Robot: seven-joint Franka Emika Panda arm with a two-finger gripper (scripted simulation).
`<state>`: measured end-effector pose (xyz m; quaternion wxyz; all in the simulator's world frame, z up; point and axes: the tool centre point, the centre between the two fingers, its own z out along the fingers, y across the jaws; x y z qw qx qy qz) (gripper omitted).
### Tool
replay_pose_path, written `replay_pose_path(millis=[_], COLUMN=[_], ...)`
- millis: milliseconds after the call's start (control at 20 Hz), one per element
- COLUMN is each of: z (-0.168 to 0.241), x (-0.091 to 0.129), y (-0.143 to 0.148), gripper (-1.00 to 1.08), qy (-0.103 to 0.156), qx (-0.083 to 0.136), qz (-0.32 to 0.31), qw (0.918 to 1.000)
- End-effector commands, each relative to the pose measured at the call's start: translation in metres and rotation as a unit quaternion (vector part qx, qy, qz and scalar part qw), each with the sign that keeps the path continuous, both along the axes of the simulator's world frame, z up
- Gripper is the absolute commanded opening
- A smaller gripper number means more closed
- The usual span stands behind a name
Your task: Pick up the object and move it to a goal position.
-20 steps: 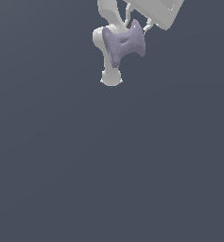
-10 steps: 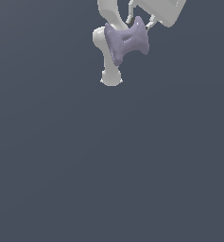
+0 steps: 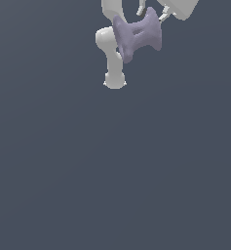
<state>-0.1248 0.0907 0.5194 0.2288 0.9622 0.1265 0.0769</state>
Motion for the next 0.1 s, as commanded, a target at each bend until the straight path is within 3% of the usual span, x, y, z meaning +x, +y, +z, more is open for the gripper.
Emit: replay_pose_path(millis=[0,50], z=[0.0023,0.0024], x=[0.0013,0.0013], y=[0.0013,0.0014], gripper=[-1.0,-1.0], qy=[0.0,0.0], qx=[0.0,0.0], qz=[0.0,0.0], qw=[1.0,1.0])
